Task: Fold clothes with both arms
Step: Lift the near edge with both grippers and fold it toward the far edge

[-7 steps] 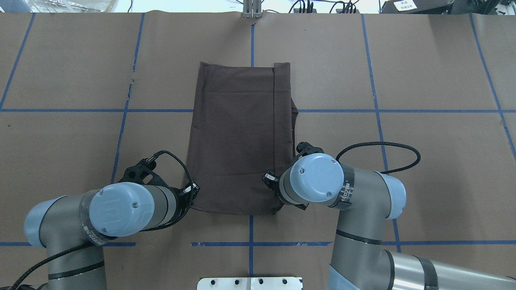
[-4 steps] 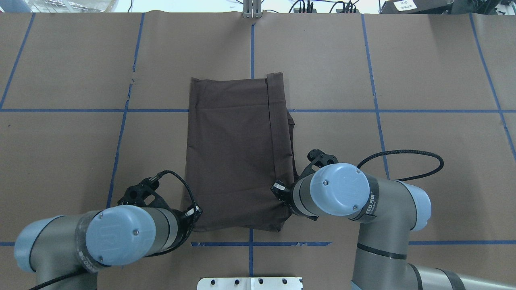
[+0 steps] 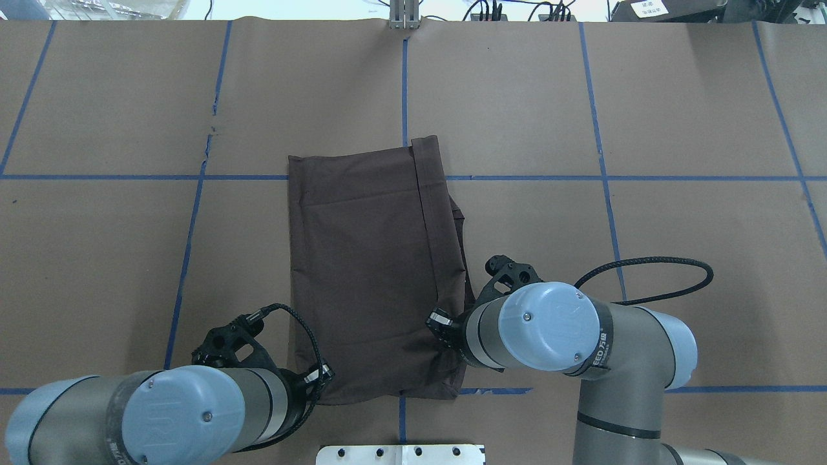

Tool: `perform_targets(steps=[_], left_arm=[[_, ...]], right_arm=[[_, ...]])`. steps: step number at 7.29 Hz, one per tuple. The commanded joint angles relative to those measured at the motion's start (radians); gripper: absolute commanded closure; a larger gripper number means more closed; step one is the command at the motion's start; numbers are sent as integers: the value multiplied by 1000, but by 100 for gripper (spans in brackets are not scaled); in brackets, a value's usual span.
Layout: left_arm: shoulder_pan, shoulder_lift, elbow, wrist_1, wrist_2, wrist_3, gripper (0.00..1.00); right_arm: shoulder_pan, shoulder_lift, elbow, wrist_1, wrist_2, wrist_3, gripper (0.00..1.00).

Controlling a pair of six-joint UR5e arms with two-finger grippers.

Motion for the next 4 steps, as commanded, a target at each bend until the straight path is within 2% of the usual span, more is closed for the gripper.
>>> perform_targets(steps=[1, 3, 4], left_arm=[[-109, -44, -5, 8, -5, 57, 100], [-245, -69, 30, 2, -71, 158, 100], [-299, -101, 91, -4, -79, 216, 100]], right_arm=[[87, 32, -19, 5, 4, -62, 100], [190, 144, -135, 4, 73, -76, 100], [222, 201, -216, 9, 77, -88, 100]])
